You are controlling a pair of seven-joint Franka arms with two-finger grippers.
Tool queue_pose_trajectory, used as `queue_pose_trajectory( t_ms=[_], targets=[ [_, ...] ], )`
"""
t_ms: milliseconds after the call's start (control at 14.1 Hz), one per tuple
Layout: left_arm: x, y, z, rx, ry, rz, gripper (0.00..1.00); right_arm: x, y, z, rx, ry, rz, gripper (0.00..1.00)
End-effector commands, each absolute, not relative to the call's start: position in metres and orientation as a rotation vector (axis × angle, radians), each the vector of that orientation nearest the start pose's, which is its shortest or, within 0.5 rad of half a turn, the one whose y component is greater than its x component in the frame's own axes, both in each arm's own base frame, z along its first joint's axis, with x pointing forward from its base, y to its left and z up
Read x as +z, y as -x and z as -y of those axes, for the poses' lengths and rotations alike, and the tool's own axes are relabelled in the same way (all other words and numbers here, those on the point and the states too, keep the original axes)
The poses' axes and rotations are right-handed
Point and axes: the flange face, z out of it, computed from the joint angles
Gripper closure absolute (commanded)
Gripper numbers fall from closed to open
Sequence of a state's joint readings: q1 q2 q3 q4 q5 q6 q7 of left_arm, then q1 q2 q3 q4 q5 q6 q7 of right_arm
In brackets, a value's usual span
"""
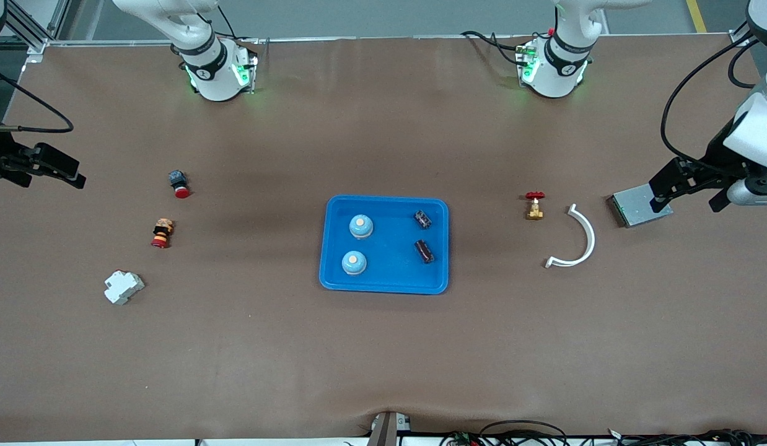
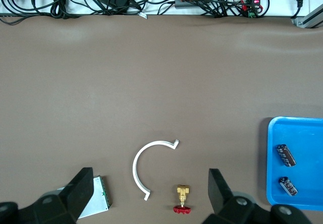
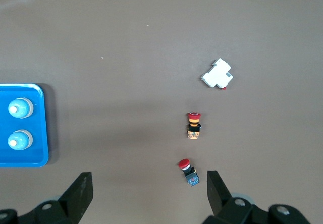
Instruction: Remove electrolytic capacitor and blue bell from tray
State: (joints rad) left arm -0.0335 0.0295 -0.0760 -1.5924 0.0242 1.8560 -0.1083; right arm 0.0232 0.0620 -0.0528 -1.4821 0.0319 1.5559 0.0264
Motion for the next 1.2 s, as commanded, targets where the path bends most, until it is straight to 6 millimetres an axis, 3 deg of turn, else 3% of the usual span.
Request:
queue_pose_trajectory(
  t_ms=[0,567,779,1133],
  targets=[
    [0.632,-0.585,0.065,-0.387,3.106,-0.041,0.0,0.634,-0.564,0.012,-0.026,3.108,-0.101,0.0],
    [0.631,-0.585,0.066,-0.375,3.117,-0.012,0.0,0.628,-0.565,0.011,-0.017,3.11,-0.083,0.0],
    [0.63,-0.584,0.069,-0.371,3.128,0.072,0.0,0.623,-0.565,0.01,-0.005,3.109,-0.079,0.0],
    [0.622,-0.582,0.102,-0.341,3.148,0.154,0.0,0.599,-0.564,-0.003,0.004,3.102,-0.07,0.0]
  ],
)
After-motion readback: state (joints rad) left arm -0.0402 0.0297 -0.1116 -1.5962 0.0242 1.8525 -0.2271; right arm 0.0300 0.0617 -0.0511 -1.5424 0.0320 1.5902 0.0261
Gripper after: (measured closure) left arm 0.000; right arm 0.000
